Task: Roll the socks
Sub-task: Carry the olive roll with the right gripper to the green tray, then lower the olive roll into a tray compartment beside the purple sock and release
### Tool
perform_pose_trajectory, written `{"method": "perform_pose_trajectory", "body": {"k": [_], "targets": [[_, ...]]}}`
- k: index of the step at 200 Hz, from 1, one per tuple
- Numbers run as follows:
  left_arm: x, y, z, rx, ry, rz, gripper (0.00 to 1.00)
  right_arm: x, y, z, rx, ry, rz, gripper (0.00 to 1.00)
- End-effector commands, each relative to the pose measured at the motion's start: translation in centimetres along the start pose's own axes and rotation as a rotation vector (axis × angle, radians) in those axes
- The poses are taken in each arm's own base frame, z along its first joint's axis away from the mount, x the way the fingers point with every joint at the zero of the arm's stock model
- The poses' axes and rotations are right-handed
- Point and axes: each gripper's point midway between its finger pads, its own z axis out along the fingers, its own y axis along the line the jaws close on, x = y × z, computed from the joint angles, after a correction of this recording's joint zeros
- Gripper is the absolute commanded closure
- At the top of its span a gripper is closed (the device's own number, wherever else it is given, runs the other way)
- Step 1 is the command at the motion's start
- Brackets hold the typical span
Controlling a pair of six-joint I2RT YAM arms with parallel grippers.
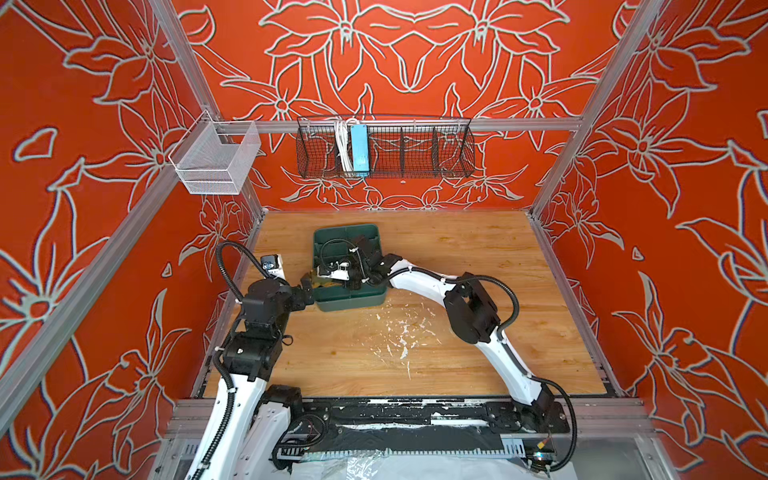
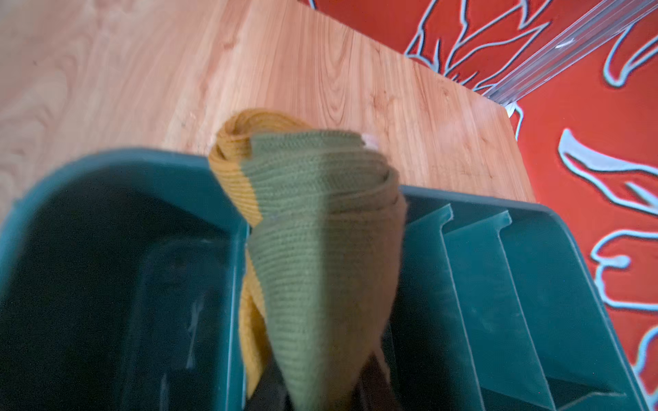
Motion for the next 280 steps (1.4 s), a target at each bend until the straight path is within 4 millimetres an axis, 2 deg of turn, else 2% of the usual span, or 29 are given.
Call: {"method": "perform_pose_trajectory", "body": {"k": [1, 35, 55, 94, 122, 144, 165, 185, 207, 235, 280], "targets": [[-0.7, -0.3, 0.1, 0.021, -0.024, 0.000, 0.03, 2.9, 0.2, -0.9, 0.006, 0.126, -0.081, 1.00], [-0.7, -0.5, 0.1, 0.031, -0.023, 0.002, 0.03, 5.2, 1.4, -1.2, -0.047, 0.225, -0.176, 1.00], [-0.6, -0.6, 0.1, 0.035, -0.019, 0.004, 0.03, 6.5, 2.2, -2.1, -0.077, 0.282, -0.202, 1.00], [-0.4, -0.8, 0.2, 0.048, -0.010, 0.006, 0.03, 8.1, 3.8, -5.7, -0.160, 0.377, -0.222, 1.00], [-0.2, -1.1, 0.3, 0.064, 0.003, 0.006, 0.03, 9.3, 5.9, -8.8, -0.294, 0.457, -0.219, 1.00], [-0.1, -1.4, 0.4, 0.078, 0.010, 0.002, 0.03, 10.0, 6.8, -10.1, -0.378, 0.522, -0.209, 1.00], [0.1, -1.7, 0.6, 0.093, 0.022, -0.003, 0.03, 10.9, 7.0, -10.0, -0.418, 0.577, -0.191, 1.00], [0.1, -2.0, 0.8, 0.106, 0.030, -0.005, 0.03, 11.8, 6.8, -9.0, -0.428, 0.616, -0.170, 1.00], [0.1, -2.0, 0.7, 0.110, 0.029, -0.008, 0.03, 11.9, 6.8, -8.0, -0.429, 0.604, -0.142, 1.00], [-0.1, -2.1, 0.5, 0.115, 0.033, -0.002, 0.03, 11.3, 6.5, -7.9, -0.403, 0.582, -0.125, 0.65], [-0.7, -2.4, 0.1, 0.131, 0.030, -0.014, 0.03, 7.6, 5.2, -10.3, -0.320, 0.457, -0.150, 0.37]]}}
